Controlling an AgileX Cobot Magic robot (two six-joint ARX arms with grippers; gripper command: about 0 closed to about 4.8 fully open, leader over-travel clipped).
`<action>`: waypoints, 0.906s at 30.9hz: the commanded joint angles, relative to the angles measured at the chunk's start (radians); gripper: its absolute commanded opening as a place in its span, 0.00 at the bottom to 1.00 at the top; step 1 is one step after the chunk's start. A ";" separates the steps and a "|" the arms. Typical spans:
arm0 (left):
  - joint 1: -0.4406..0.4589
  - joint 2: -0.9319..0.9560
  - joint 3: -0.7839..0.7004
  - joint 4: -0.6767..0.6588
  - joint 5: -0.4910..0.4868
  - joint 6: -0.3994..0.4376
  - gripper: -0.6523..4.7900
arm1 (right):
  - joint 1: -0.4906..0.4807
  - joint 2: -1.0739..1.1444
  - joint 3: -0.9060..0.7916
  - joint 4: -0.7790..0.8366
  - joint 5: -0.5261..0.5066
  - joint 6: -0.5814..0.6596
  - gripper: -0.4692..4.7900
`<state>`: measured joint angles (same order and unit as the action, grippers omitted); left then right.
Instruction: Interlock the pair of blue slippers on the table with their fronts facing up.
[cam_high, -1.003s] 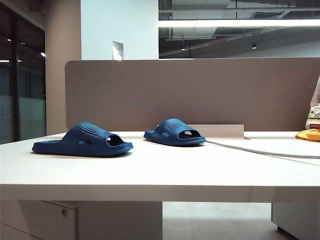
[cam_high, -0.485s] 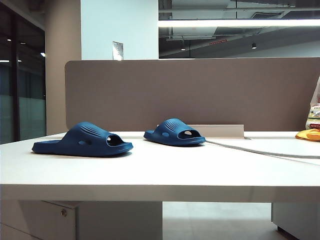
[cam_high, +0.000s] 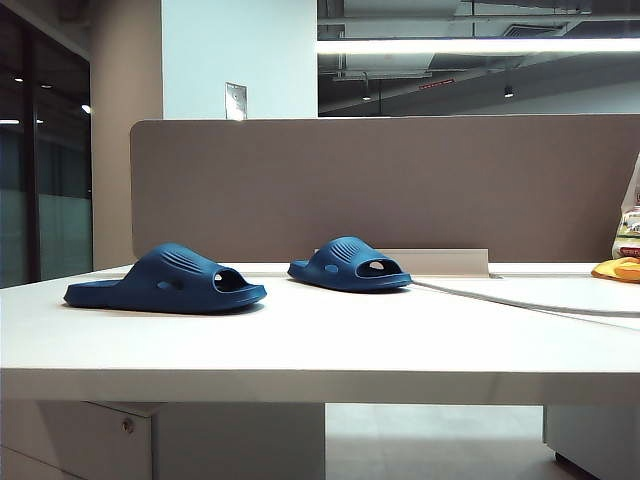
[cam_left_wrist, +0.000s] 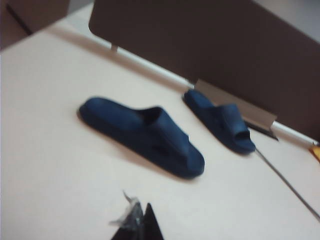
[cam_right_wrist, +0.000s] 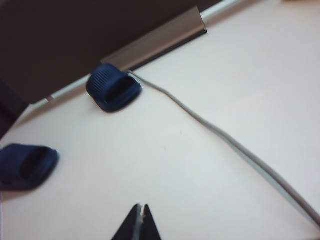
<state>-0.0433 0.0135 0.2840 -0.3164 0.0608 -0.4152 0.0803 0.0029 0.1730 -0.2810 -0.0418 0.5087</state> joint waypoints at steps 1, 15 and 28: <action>0.000 0.040 0.084 -0.012 -0.012 -0.001 0.11 | 0.001 0.006 0.059 0.013 0.018 0.041 0.08; 0.000 0.588 0.560 -0.133 0.172 0.106 0.11 | 0.001 0.527 0.482 -0.065 -0.034 -0.023 0.08; -0.016 1.067 0.588 0.029 0.267 0.082 0.12 | 0.002 0.953 0.654 0.126 -0.273 -0.005 0.08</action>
<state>-0.0448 1.0397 0.8684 -0.3325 0.2806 -0.2836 0.0807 0.9497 0.8215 -0.2012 -0.3115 0.5034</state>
